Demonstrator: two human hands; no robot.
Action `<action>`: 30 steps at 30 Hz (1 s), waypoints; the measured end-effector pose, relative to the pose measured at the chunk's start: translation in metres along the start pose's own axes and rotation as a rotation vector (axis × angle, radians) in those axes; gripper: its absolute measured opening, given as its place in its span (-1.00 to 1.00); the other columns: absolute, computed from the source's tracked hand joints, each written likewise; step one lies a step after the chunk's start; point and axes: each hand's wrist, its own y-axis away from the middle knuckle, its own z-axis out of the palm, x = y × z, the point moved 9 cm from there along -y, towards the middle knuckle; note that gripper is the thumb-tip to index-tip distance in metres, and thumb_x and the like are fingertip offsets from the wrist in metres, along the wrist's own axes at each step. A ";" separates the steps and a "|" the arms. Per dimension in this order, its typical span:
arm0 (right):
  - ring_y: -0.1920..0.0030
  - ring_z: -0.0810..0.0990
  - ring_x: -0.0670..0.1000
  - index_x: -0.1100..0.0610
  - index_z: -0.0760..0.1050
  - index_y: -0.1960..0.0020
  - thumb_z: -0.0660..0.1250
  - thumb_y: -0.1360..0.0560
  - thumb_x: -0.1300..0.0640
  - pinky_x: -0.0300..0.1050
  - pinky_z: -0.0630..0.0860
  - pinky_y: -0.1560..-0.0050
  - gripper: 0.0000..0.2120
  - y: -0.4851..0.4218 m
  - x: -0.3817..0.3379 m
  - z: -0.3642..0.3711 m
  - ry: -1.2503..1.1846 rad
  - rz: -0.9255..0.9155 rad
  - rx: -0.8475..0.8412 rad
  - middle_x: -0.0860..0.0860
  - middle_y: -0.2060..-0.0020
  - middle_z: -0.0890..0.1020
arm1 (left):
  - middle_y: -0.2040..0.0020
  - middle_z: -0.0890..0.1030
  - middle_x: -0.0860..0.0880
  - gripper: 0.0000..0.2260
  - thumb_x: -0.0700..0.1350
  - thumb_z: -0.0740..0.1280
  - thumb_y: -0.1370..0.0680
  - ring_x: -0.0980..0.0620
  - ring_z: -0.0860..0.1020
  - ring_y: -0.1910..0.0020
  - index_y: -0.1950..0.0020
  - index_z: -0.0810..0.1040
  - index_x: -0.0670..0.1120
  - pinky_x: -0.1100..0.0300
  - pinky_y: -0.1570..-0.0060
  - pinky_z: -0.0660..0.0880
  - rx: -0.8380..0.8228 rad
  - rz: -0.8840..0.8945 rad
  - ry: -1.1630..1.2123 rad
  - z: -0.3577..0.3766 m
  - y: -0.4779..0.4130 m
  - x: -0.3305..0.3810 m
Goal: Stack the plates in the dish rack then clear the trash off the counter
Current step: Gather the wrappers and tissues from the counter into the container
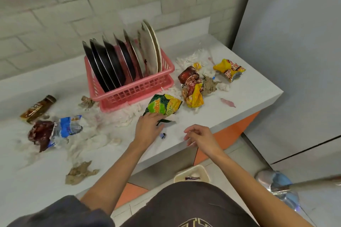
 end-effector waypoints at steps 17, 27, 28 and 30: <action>0.01 0.65 0.26 0.34 0.47 -0.07 0.33 -0.53 0.35 0.08 0.63 0.22 -0.87 -0.026 -0.067 0.024 -0.412 -0.019 0.041 0.32 -0.03 0.61 | -0.25 0.55 0.16 -0.59 0.18 0.41 -0.45 0.16 0.42 -0.27 -0.24 0.58 0.04 0.16 -0.27 0.32 0.192 0.285 0.412 -0.079 0.015 0.055; -0.03 0.67 0.22 0.26 0.47 -0.25 0.23 -0.57 0.42 -0.02 0.65 0.11 -0.72 -0.009 -0.103 0.045 -0.150 -0.090 -0.367 0.23 -0.13 0.64 | -0.36 0.41 0.32 -0.40 0.20 0.31 -0.53 0.33 0.40 -0.33 -0.52 0.16 0.27 0.23 -0.35 0.34 -0.351 -0.109 0.960 -0.048 -0.014 0.046; -0.03 0.66 0.22 0.29 0.46 -0.26 0.21 -0.57 0.42 -0.05 0.65 0.14 -0.72 -0.008 -0.107 0.049 -0.122 -0.095 -0.395 0.25 -0.13 0.63 | -0.28 0.48 0.34 -0.43 0.12 0.35 -0.53 0.35 0.47 -0.25 -0.50 0.22 0.25 0.34 -0.23 0.40 -0.362 -0.143 1.006 -0.045 -0.015 0.049; 0.00 0.65 0.17 0.29 0.45 -0.28 0.21 -0.58 0.41 -0.09 0.64 0.18 -0.71 -0.009 -0.109 0.051 -0.095 -0.096 -0.415 0.24 -0.14 0.61 | -0.14 0.61 0.25 -0.61 -0.07 0.37 -0.56 0.29 0.60 -0.08 -0.36 0.41 0.16 0.46 0.02 0.47 -0.314 -0.229 1.096 -0.046 -0.019 0.047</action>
